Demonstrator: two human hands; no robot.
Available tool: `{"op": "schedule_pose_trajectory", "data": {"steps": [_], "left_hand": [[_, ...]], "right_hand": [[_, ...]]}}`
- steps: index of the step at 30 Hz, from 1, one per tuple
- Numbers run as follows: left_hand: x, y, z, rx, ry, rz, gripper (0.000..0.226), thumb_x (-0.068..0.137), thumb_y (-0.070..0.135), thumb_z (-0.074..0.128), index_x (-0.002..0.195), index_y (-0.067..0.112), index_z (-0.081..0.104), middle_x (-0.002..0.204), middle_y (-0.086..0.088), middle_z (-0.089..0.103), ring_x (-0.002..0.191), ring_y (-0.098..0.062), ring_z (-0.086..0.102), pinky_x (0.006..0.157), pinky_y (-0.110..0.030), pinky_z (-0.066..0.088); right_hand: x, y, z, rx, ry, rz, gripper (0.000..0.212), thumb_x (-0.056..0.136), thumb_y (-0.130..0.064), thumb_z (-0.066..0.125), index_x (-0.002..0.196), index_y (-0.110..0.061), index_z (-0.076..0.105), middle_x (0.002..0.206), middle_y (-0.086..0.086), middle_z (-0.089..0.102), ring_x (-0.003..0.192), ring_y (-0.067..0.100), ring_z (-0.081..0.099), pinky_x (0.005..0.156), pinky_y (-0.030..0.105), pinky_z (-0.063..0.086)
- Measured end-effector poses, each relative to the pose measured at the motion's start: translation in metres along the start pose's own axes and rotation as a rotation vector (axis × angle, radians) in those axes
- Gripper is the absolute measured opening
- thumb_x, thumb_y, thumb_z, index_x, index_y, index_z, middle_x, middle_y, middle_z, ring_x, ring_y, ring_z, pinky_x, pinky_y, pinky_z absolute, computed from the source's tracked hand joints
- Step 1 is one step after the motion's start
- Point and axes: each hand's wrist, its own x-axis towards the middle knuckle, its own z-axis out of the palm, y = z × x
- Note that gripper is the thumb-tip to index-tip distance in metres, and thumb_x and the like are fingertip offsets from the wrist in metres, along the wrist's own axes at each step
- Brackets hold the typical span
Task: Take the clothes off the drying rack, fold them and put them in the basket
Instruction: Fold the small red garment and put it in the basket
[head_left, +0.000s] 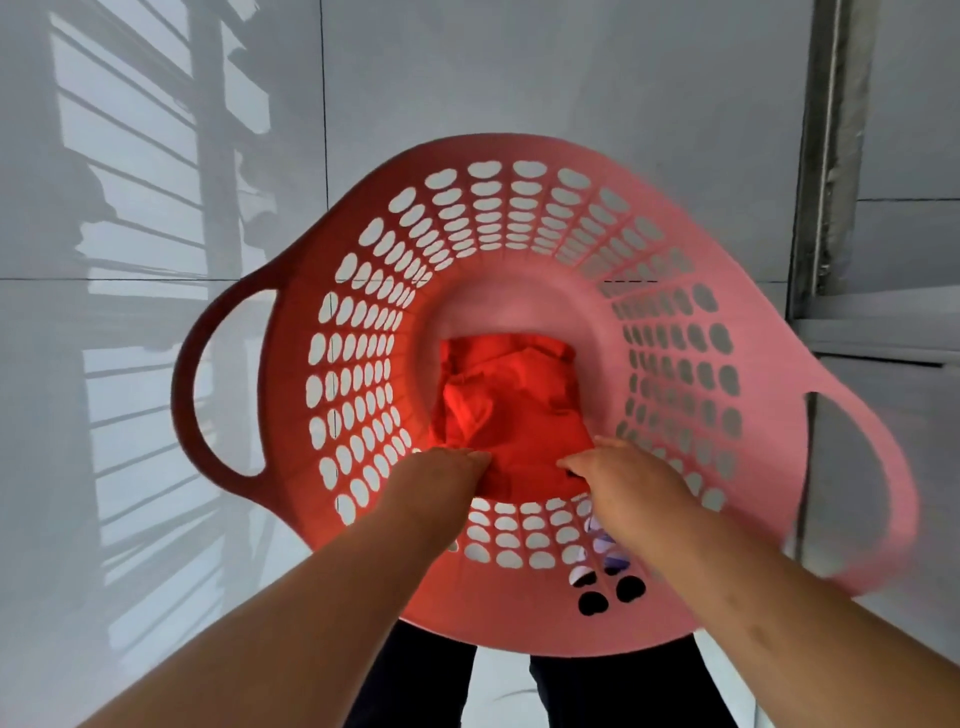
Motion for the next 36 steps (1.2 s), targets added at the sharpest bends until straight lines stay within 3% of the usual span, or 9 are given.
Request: {"op": "schedule_pose_trajectory", "data": {"steps": [6,11,14,18,21,25,27,32,36], "left_hand": [[0.011,-0.008,-0.013,-0.087,-0.018,-0.074,0.029,0.102,0.036,0.042,0.128,0.038,0.054,0.107,0.004,0.067,0.096,-0.019,0.066,0.09,-0.034,0.054],[0.009,-0.007,-0.063,-0.032,0.088,-0.054,0.029,0.101,0.026,0.047,0.127,0.036,0.055,0.102,0.005,0.068,0.089,-0.015,0.067,0.086,-0.034,0.055],[-0.008,-0.005,-0.104,-0.05,0.209,-0.048,0.032,0.1,0.025,0.049,0.13,0.038,0.053,0.1,0.008,0.067,0.086,-0.012,0.065,0.083,-0.029,0.054],[-0.036,0.0,-0.131,-0.08,0.437,-0.04,0.043,0.103,0.022,0.044,0.141,0.04,0.042,0.134,0.011,0.059,0.117,-0.012,0.06,0.095,-0.03,0.048],[-0.036,-0.003,-0.114,-0.132,0.452,-0.026,0.048,0.101,0.018,0.044,0.144,0.038,0.039,0.146,0.011,0.048,0.13,-0.012,0.049,0.103,-0.032,0.043],[-0.01,-0.009,-0.059,-0.107,0.272,-0.061,0.053,0.1,0.015,0.045,0.146,0.04,0.034,0.152,0.012,0.039,0.138,-0.012,0.041,0.111,-0.035,0.036],[0.001,-0.01,-0.03,-0.096,0.193,-0.064,0.051,0.1,0.018,0.047,0.145,0.04,0.036,0.15,0.011,0.042,0.136,-0.012,0.043,0.111,-0.036,0.036],[0.021,-0.016,0.003,-0.119,0.091,-0.099,0.035,0.1,0.028,0.048,0.133,0.04,0.052,0.126,0.009,0.063,0.114,-0.013,0.061,0.103,-0.033,0.046],[0.037,-0.019,0.004,-0.221,-0.017,-0.193,0.027,0.1,0.028,0.048,0.124,0.035,0.057,0.112,0.004,0.066,0.1,-0.017,0.064,0.094,-0.034,0.052]], "right_hand": [[0.005,-0.004,-0.022,0.017,0.083,0.038,0.053,0.094,-0.006,0.043,0.137,-0.036,0.051,0.129,0.005,0.061,0.112,0.024,0.059,0.091,0.032,0.048],[-0.007,-0.013,-0.055,0.086,0.232,0.025,0.051,0.096,-0.007,0.045,0.137,-0.036,0.051,0.124,0.003,0.066,0.104,0.023,0.063,0.075,0.025,0.042],[-0.028,-0.021,-0.08,0.174,0.439,-0.043,0.048,0.096,-0.008,0.051,0.136,-0.035,0.054,0.128,-0.001,0.064,0.108,0.019,0.061,0.084,0.027,0.045],[-0.049,-0.024,-0.085,0.236,0.682,-0.138,0.054,0.088,0.0,0.064,0.133,-0.029,0.059,0.135,-0.001,0.06,0.122,0.019,0.057,0.102,0.031,0.043],[-0.043,-0.021,-0.064,0.16,0.742,-0.156,0.062,0.072,0.015,0.072,0.124,-0.017,0.067,0.124,0.007,0.068,0.116,0.028,0.063,0.101,0.037,0.033],[-0.019,-0.014,-0.032,0.133,0.424,-0.11,0.061,0.091,0.008,0.048,0.142,-0.027,0.049,0.147,-0.006,0.049,0.142,0.013,0.034,0.109,0.018,0.019],[-0.005,-0.007,-0.013,0.11,0.279,-0.072,0.057,0.097,-0.001,0.039,0.146,-0.03,0.042,0.151,-0.01,0.042,0.144,0.01,0.026,0.114,0.021,0.021],[0.017,-0.002,0.008,0.104,0.041,0.036,0.054,0.093,-0.009,0.04,0.14,-0.033,0.05,0.141,0.004,0.049,0.127,0.021,0.047,0.105,0.031,0.042],[0.035,0.0,0.005,0.124,0.103,0.089,0.051,0.093,-0.004,0.041,0.132,-0.033,0.056,0.126,0.002,0.063,0.11,0.021,0.061,0.087,0.028,0.048]]}}
